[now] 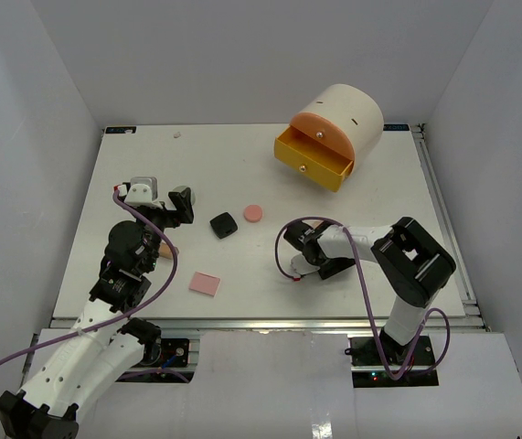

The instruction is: Organize the makeup

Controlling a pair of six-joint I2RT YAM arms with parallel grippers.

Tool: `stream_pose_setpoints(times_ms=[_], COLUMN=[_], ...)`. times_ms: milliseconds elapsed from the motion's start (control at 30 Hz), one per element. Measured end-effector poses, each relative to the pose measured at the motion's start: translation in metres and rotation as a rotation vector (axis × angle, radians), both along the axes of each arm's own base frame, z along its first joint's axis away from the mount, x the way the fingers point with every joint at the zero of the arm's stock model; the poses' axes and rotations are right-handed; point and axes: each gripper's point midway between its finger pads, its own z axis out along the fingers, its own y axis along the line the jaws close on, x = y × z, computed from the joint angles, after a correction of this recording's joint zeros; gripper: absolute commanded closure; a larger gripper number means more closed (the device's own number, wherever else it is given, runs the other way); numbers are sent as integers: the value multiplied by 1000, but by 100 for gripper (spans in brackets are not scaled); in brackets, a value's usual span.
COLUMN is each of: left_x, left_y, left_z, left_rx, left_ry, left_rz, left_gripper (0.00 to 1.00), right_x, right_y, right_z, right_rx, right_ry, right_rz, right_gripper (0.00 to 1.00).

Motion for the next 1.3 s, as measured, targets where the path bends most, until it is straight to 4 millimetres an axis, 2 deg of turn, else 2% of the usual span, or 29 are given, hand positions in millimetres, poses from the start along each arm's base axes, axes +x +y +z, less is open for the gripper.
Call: stream_pose_setpoints(times_ms=[400, 667, 1000, 1133, 1300], left_x=[0, 0, 1, 0, 0], left_y=[0, 1, 1, 1, 0], left_z=[0, 0, 0, 0, 0], left_rx=[-1, -3, -2, -2, -2], left_ry=[0, 0, 1, 1, 1], left_rz=[-1, 3, 2, 2, -1], left_gripper=[2, 2, 2, 2, 2], right_x=[-3, -4, -19, -24, 0], right_y=[-4, -12, -22, -9, 36], right_z=[-8, -7, -6, 7, 54], right_rx=[46, 41, 58, 171, 467], right_ry=[23, 24, 102, 145, 111], right_rz=[-31, -47, -70, -103, -153], right_gripper=[49, 75, 86, 88, 91])
